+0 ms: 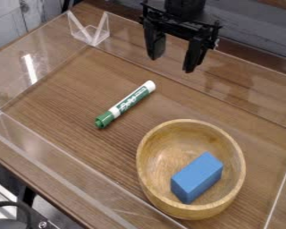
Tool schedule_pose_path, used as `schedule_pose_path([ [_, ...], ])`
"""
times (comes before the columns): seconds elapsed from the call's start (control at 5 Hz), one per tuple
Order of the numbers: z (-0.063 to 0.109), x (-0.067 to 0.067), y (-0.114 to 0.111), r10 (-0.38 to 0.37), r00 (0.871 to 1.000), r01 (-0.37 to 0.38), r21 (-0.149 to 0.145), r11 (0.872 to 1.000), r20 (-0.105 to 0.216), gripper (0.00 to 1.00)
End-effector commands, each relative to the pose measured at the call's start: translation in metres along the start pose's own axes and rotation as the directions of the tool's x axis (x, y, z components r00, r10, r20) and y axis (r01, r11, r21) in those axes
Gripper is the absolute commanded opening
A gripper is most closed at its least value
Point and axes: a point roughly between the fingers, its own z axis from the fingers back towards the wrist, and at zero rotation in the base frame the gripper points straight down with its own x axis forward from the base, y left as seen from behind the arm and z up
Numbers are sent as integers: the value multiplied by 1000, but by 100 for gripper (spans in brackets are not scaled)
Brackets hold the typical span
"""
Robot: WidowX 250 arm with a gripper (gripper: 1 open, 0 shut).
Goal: Put the green marker in the brown bowl
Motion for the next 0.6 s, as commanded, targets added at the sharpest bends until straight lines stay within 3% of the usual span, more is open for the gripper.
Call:
schedule_pose_path([
  [0.0, -7, -2, 2, -14, 1000, 14, 1, 1000, -15, 100],
  [0.4, -15, -29, 24, -160, 987, 160, 11, 987, 25, 100],
])
